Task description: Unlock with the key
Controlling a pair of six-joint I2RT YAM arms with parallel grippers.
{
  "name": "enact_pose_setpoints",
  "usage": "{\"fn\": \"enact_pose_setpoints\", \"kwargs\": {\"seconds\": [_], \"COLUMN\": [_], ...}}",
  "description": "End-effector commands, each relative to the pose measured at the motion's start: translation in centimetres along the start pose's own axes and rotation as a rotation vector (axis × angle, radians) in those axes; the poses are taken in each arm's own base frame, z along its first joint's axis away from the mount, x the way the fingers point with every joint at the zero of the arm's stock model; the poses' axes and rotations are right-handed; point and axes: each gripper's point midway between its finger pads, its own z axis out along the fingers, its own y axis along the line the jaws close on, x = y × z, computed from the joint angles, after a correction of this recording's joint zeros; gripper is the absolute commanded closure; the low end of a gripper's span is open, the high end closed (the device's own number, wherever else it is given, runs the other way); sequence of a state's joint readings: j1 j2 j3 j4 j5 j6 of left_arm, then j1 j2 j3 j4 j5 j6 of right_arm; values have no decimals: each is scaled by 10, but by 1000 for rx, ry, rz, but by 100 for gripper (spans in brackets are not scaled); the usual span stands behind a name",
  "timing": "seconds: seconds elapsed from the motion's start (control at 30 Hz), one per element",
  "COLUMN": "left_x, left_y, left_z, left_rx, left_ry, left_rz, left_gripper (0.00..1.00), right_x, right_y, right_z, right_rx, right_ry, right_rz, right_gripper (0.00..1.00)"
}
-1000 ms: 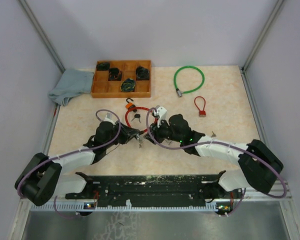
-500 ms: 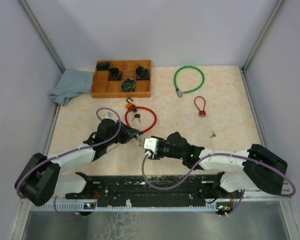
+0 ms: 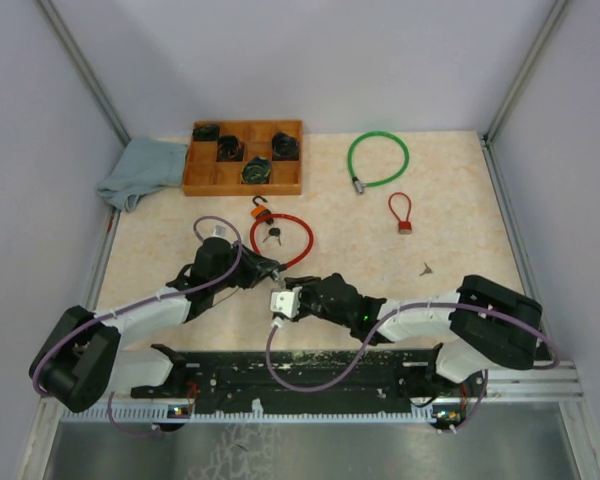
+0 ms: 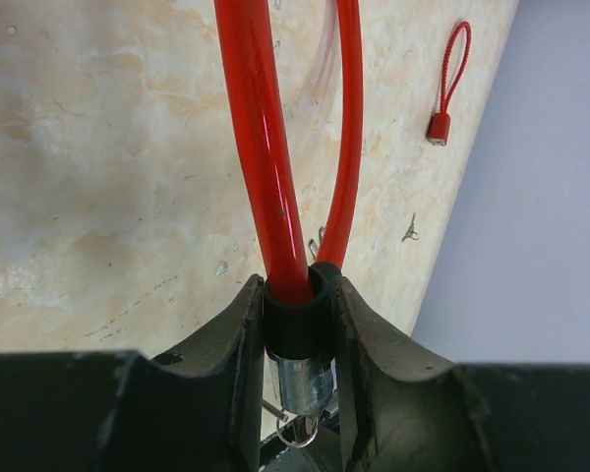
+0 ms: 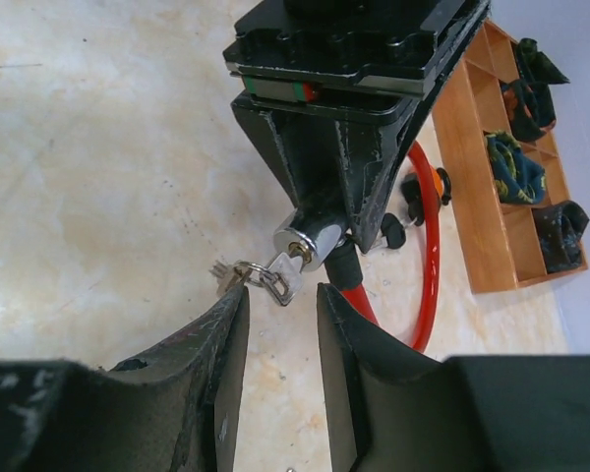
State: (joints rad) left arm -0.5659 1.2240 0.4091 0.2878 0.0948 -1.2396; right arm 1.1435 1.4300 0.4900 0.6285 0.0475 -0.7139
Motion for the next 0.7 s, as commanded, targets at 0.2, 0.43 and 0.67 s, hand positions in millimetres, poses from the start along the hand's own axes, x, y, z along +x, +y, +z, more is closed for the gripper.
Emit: {"fn": "enact_pose_setpoints", "kwargs": {"seconds": [0.2,0.43,0.67], "left_x": [0,5,10], "left_y": [-25,-27,-28], "left_z": [-3,-5,-10], "left_rx": [82,115,166], "left_ry": [13,33,42], "left_rz": [-20,-56,-80], "left_gripper": [100,100,100], "right_x": [-25,-26,-36], "right_y": [-26,-28,-31], "right_z": [17,21,17], "right_rx": [125,165,212], "right_ry": [-67,-91,-169], "right_rz": [2,104,333], "right_gripper": [73,82,100]}}
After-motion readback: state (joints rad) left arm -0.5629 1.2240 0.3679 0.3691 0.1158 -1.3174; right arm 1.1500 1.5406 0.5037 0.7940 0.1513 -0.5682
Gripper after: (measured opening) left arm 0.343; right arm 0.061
